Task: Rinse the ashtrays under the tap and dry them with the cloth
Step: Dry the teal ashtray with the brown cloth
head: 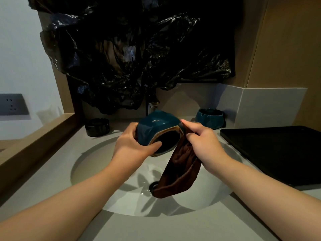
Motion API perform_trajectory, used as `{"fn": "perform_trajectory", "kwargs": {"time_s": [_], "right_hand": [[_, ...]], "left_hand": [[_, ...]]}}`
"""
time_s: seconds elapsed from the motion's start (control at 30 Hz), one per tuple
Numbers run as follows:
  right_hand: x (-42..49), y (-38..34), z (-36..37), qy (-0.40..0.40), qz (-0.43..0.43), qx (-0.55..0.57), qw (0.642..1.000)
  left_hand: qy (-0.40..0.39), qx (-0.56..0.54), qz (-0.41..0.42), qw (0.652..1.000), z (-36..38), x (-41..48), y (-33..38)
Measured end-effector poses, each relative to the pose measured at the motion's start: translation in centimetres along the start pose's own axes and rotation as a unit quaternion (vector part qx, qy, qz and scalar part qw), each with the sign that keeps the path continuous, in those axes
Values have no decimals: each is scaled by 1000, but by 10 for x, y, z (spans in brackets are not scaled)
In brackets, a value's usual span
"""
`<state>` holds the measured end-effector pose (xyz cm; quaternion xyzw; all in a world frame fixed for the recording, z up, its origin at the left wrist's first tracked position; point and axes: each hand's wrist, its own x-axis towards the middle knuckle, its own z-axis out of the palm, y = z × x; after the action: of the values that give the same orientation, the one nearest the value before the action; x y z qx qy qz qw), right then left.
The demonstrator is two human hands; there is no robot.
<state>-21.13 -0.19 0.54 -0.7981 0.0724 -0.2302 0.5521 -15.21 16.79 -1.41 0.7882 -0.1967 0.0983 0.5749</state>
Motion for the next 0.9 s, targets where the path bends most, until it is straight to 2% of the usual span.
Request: {"fn": "perform_trajectory", "kwargs": {"time_s": [0.17, 0.23, 0.3, 0.37, 0.43, 0.5, 0.63, 0.77, 0.9], "right_hand": [[2, 10, -5, -112, 89, -68, 987], [8, 9, -10, -77, 106, -75, 989], [16, 5, -20, 11, 143, -14, 990], [21, 6, -30, 50, 183, 38, 981], [18, 9, -32, 21, 224, 37, 974], [15, 11, -27, -41, 254, 39, 966], [12, 8, -21, -180, 229, 29, 956], [10, 8, -22, -182, 211, 55, 959], [16, 8, -29, -170, 201, 27, 964]], "left_hand": [[-10, -47, -45, 998, 2, 3, 2], [-28, -81, -90, 992, 3, 4, 2], [-65, -132, -148, 978, 3, 4, -1], [-113, -183, -200, 956, 1, 3, -3], [-149, -229, -241, 931, 1, 1, -2], [-168, -261, -264, 913, 2, 0, -1], [-199, -268, -267, 904, 1, -1, -4], [-215, -261, -269, 902, 2, -1, -3], [-226, -255, -270, 900, 1, 0, -2]]}}
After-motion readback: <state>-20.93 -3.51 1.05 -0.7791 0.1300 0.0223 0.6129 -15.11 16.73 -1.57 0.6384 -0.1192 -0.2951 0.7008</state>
